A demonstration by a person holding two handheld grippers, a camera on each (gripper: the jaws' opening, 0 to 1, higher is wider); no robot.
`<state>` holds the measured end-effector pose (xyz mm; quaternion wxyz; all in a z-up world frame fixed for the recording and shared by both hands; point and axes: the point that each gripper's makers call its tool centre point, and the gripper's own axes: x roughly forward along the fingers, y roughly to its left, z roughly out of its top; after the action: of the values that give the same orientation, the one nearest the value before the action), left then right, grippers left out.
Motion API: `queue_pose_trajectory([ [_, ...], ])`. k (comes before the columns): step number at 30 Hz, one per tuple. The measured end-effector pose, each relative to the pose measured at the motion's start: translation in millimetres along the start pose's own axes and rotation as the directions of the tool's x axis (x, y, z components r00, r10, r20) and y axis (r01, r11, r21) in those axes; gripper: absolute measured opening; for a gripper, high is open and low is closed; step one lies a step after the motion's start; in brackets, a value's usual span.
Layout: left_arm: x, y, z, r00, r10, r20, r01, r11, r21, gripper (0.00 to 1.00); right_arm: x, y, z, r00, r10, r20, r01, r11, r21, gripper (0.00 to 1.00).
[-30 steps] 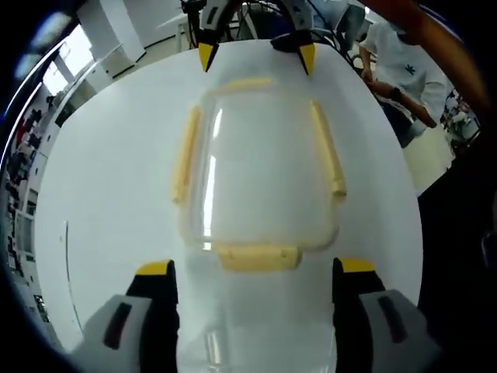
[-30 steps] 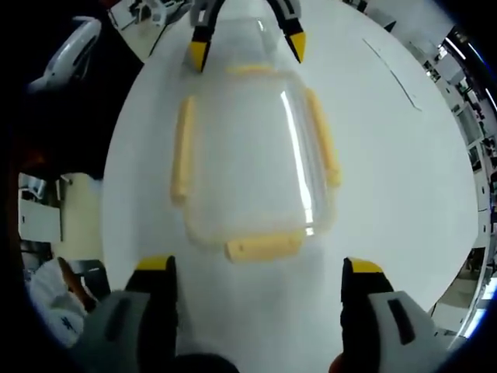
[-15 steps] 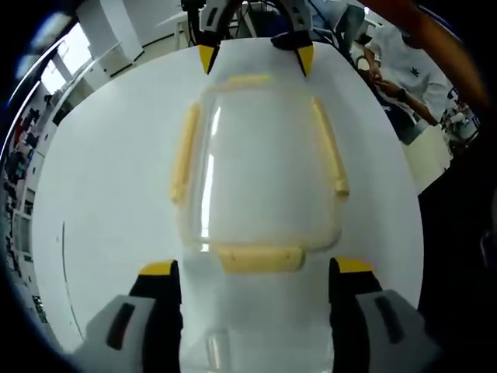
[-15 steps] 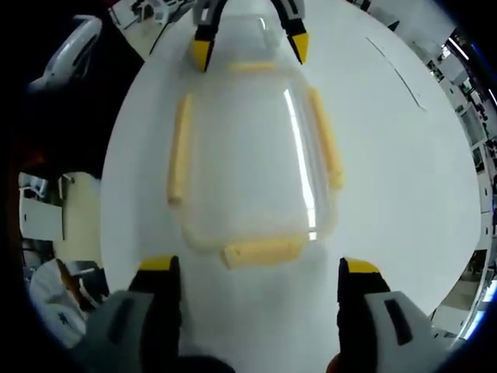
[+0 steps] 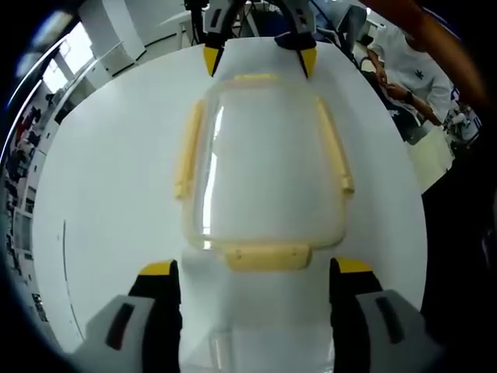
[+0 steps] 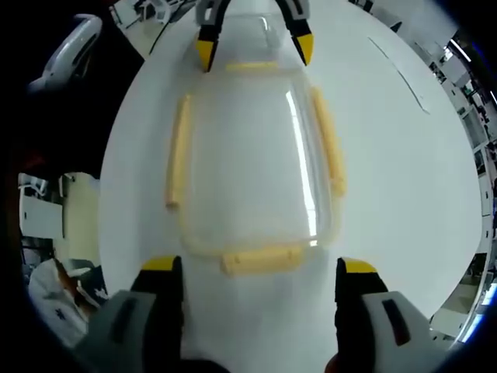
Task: Snap each plastic latch of the storage box into its locked position after aligning the lid with the box until every specified latch is closed and the lid sits flush.
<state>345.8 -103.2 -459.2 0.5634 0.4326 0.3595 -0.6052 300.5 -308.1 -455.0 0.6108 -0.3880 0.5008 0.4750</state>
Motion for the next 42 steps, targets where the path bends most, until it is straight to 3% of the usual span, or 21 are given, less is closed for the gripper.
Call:
queue_pose_trajectory([
  [4, 1, 1.0, 1.2, 1.000, 0.000, 0.008, 0.000, 1.000, -0.003, 0.77, 0, 0, 0.9, 1.000, -0.003, 0.001, 0.003, 1.000, 0.003, 0.76],
  [13, 2, -6.5, 5.7, 0.999, -0.042, 0.025, 0.042, 0.999, 0.027, 0.66, 3, 2, 0.5, 1.000, 0.002, -0.001, -0.002, 1.000, 0.005, 0.74],
  [17, 3, -9.0, 5.5, 0.998, -0.057, 0.026, 0.056, 0.998, 0.035, 0.67, 2, 2, 1.3, 1.000, 0.005, 0.004, -0.005, 1.000, 0.008, 0.68],
  [23, 3, -9.3, 3.7, 0.997, -0.075, 0.034, 0.073, 0.996, 0.050, 0.68, 2, 2, 2.5, 1.000, 0.006, 0.007, -0.006, 1.000, 0.012, 0.68],
  [29, 1, -2.9, 6.3, 0.997, -0.061, 0.051, 0.060, 0.998, 0.023, 0.54, 2, 4, 3.0, 1.000, 0.010, 0.004, -0.010, 1.000, 0.004, 0.65],
  [39, 2, -3.1, 7.1, 0.996, -0.062, 0.063, 0.060, 0.998, 0.028, 0.51, 1, 3, 2.5, 1.000, 0.012, 0.000, -0.012, 1.000, -0.005, 0.56],
  [42, 1, -2.7, 6.5, 0.995, -0.062, 0.072, 0.060, 0.998, 0.028, 0.38, 1, 4, 2.8, 1.000, 0.019, 0.002, -0.019, 1.000, -0.003, 0.51],
])
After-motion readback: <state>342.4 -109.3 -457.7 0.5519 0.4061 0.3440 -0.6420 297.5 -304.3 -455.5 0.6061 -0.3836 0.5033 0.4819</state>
